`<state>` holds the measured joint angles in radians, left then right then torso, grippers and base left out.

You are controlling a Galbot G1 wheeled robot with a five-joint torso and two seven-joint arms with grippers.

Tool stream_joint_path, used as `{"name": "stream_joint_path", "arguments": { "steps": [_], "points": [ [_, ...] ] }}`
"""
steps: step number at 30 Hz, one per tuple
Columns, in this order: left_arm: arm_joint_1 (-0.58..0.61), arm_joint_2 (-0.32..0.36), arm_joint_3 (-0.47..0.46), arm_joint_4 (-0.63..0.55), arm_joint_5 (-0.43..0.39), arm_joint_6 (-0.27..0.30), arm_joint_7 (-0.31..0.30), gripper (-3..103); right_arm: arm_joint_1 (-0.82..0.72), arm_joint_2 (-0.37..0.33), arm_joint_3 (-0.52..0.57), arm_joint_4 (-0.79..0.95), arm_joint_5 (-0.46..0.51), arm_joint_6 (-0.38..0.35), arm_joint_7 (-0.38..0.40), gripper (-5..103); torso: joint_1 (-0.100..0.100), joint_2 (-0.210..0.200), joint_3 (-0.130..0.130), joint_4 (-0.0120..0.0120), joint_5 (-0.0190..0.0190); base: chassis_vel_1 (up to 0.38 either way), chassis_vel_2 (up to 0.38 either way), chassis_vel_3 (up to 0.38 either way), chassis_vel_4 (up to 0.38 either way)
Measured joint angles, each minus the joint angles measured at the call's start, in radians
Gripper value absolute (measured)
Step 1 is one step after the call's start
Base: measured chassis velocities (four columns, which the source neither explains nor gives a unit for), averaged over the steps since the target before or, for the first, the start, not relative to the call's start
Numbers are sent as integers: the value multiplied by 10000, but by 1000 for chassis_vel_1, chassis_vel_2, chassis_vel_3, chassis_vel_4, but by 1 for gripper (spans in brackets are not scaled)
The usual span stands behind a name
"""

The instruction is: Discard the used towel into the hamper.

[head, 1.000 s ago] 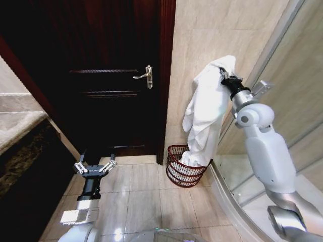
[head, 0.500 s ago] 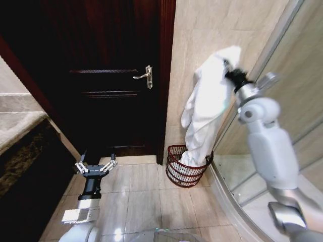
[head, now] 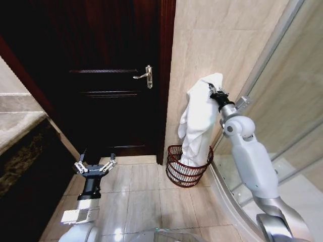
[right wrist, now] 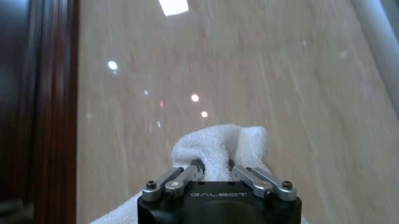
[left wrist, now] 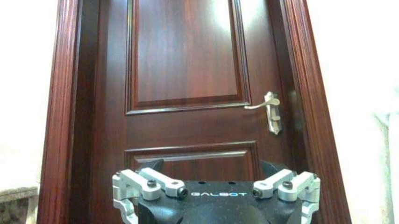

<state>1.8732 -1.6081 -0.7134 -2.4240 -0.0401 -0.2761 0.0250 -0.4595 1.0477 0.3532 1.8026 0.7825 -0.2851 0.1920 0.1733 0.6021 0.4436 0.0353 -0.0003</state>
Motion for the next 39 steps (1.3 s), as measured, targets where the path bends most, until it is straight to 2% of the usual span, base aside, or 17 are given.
{"name": "stream_joint_path", "arguments": {
  "steps": [4,9,13,14,16,30,39],
  "points": [
    [29,0,-12,-37,-12,0,-3,100,722,-282,-87,261,454,-190,185,14,0,1,-1,-2,0,0,0,0,0],
    [62,1,-25,-46,-22,-11,-12,100,1046,-250,-363,235,395,-263,219,14,-1,1,-2,-2,1,0,0,0,0],
    [87,0,-26,-46,-22,-35,-15,100,677,44,-559,-292,-154,-24,60,14,-1,1,-2,0,3,0,0,0,0],
    [94,1,-26,-49,-21,-40,-15,100,431,219,-624,-625,-466,184,-46,14,0,0,1,0,12,0,0,0,0],
    [101,1,-25,-84,-26,-40,-15,100,-8,517,-626,-1069,-893,531,-242,14,0,0,0,-1,4,0,0,0,0],
    [100,0,-30,-56,58,-6,-12,100,-1316,969,-91,-1352,-967,883,-385,14,-2,-4,-5,-2,2,0,0,0,0],
    [81,0,-62,7,94,-16,-9,100,-1947,1170,43,-1412,-983,947,-541,14,-147,-357,-212,-3,3,0,0,0,0]
  ]
}}
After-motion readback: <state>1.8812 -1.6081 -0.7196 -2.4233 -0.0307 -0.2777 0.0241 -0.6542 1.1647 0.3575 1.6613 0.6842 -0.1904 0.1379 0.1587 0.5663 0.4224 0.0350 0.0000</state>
